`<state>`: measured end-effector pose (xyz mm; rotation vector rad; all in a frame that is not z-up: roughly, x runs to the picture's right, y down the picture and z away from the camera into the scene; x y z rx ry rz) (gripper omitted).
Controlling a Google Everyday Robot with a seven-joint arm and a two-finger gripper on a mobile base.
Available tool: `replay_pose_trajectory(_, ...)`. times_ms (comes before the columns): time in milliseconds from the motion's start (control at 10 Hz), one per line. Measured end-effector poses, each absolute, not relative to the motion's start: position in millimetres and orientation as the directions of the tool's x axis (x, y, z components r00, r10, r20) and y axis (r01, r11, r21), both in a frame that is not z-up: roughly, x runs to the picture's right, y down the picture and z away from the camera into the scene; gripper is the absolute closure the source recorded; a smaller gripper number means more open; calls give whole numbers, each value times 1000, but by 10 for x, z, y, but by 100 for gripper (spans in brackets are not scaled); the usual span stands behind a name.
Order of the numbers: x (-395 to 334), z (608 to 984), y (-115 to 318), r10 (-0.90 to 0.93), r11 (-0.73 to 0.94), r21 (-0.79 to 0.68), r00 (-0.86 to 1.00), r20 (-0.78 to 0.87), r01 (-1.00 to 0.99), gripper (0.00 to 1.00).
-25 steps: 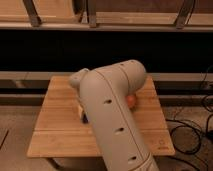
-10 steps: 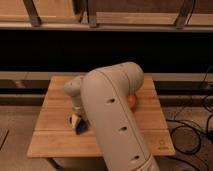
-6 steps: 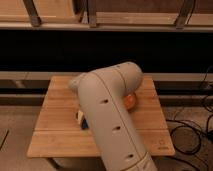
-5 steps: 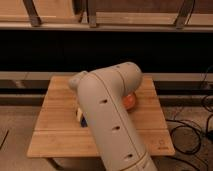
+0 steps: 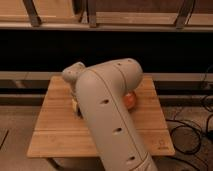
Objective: Wipe the white sponge on the table
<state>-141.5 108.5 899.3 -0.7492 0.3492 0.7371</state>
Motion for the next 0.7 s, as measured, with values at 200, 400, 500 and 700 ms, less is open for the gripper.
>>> replay_pose_trajectory(200,-1307,8897,1163,468,489,-476,680,-564,-731,20)
replay_pose_trajectory(400,-1248,8853,1183,470,477,-469,666,-579,-743,20)
replay_pose_trajectory(500,-1265,8838,1170,472,475,-471,667,-577,-743,20)
replay_pose_trajectory(700,-1328,8798,1095,482,480,-475,674,-560,-737,20)
